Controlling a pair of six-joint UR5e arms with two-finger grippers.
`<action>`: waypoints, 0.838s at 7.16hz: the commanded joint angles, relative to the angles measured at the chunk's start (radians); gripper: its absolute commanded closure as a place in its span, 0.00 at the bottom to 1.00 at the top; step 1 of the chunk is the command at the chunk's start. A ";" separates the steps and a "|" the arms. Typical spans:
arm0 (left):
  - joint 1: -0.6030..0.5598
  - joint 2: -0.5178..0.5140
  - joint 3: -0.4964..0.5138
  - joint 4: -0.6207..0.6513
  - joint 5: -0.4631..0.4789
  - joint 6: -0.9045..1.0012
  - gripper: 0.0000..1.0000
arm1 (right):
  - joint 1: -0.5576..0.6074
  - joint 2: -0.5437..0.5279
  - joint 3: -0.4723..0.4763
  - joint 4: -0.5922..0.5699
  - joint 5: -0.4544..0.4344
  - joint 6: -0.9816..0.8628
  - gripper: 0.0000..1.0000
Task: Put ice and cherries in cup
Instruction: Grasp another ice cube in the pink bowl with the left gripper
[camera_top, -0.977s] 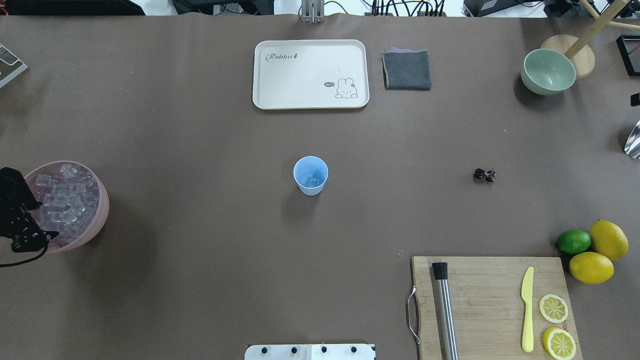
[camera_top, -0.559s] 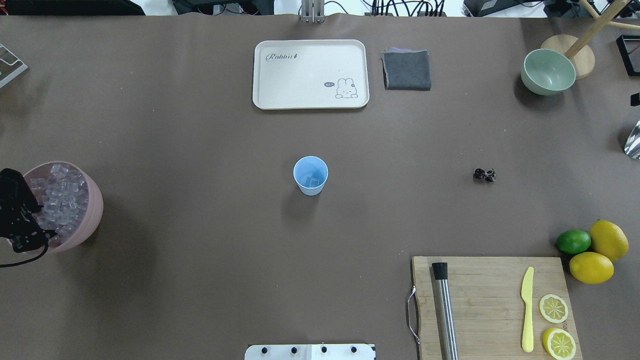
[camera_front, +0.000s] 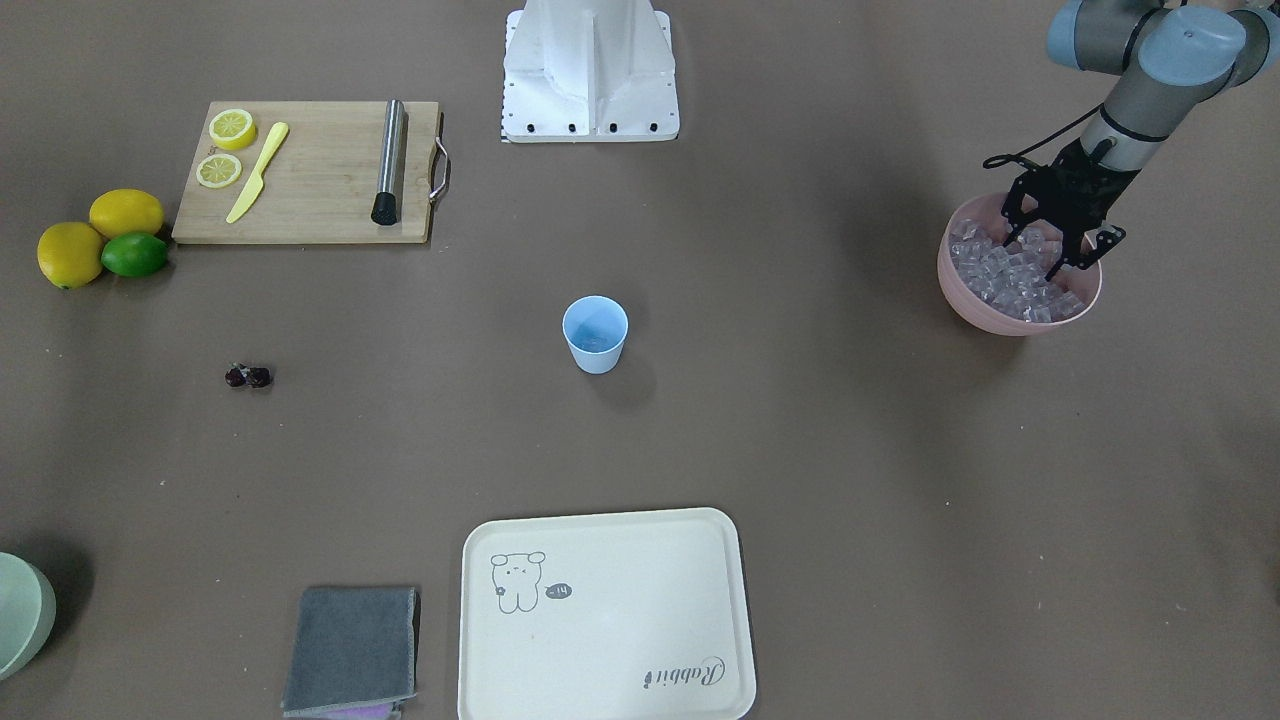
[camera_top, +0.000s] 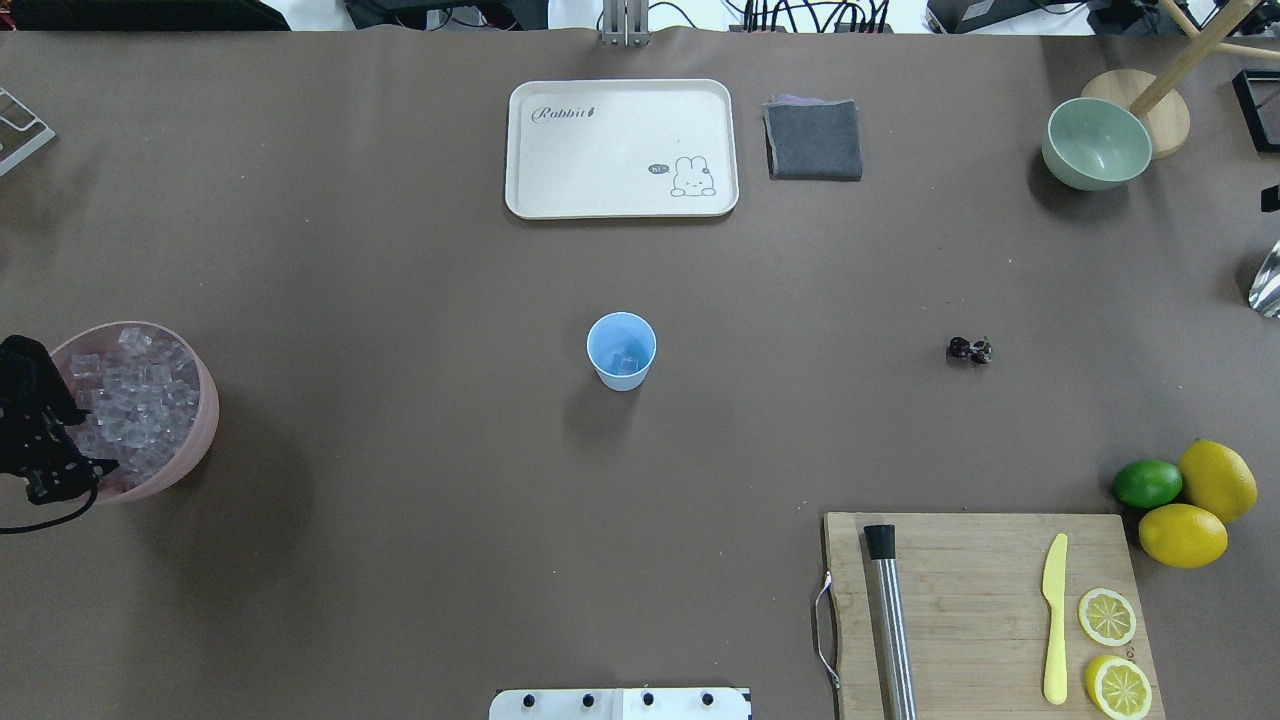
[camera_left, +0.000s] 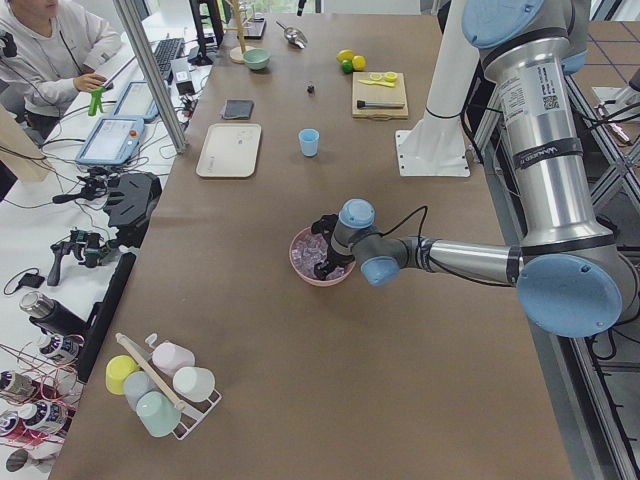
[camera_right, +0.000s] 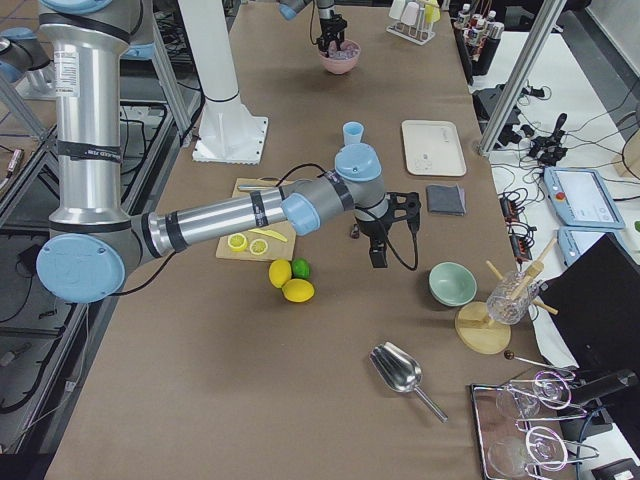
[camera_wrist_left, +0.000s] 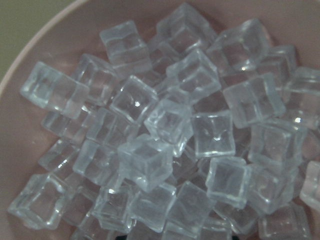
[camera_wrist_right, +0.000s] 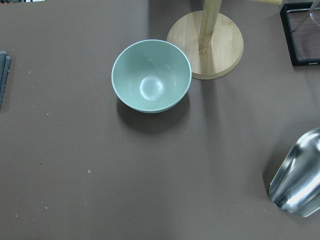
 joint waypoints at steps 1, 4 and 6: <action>-0.010 -0.006 -0.011 0.002 -0.038 0.000 1.00 | 0.000 0.000 -0.001 0.000 0.000 0.000 0.00; -0.042 -0.010 -0.026 0.007 -0.066 -0.002 1.00 | 0.000 0.000 -0.001 0.000 0.000 0.000 0.00; -0.129 -0.052 -0.029 0.045 -0.168 -0.002 1.00 | 0.000 0.000 -0.001 0.000 0.001 0.000 0.00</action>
